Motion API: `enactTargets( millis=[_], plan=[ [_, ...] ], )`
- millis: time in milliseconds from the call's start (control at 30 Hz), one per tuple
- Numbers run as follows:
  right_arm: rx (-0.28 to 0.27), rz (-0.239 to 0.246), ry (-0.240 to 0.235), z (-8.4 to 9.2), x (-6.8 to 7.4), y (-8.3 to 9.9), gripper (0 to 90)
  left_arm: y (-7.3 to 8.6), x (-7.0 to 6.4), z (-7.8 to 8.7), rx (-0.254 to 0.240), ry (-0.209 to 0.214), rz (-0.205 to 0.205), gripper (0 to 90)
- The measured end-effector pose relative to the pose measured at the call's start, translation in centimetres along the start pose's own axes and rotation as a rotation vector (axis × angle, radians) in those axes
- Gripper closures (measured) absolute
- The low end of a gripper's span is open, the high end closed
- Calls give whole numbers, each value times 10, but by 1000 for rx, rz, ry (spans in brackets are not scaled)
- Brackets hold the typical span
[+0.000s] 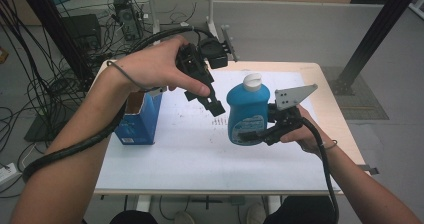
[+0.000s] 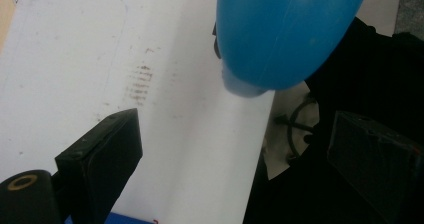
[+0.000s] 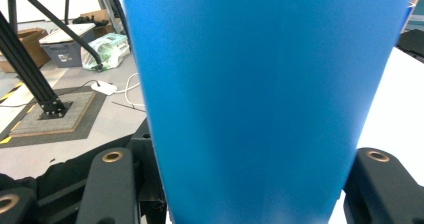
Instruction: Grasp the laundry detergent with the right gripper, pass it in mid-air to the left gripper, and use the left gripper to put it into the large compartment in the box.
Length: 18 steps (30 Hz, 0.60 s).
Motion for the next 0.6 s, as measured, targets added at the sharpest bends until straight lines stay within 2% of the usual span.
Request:
enactTargets(
  millis=[600],
  plan=[
    [12,35,-46,-19,8,-11,404,-13,-14,-7,29,1,-66,80]
  ],
)
Point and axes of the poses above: each handheld gripper's, and its own axes: z roughly backward along the jaws, y roughly out of its underside, x roughly to its left, the point moved 7 cm from there along -z, roughly forward along the jaws, and after that the axes turned 10 degrees about x, right-handed, at the moved point
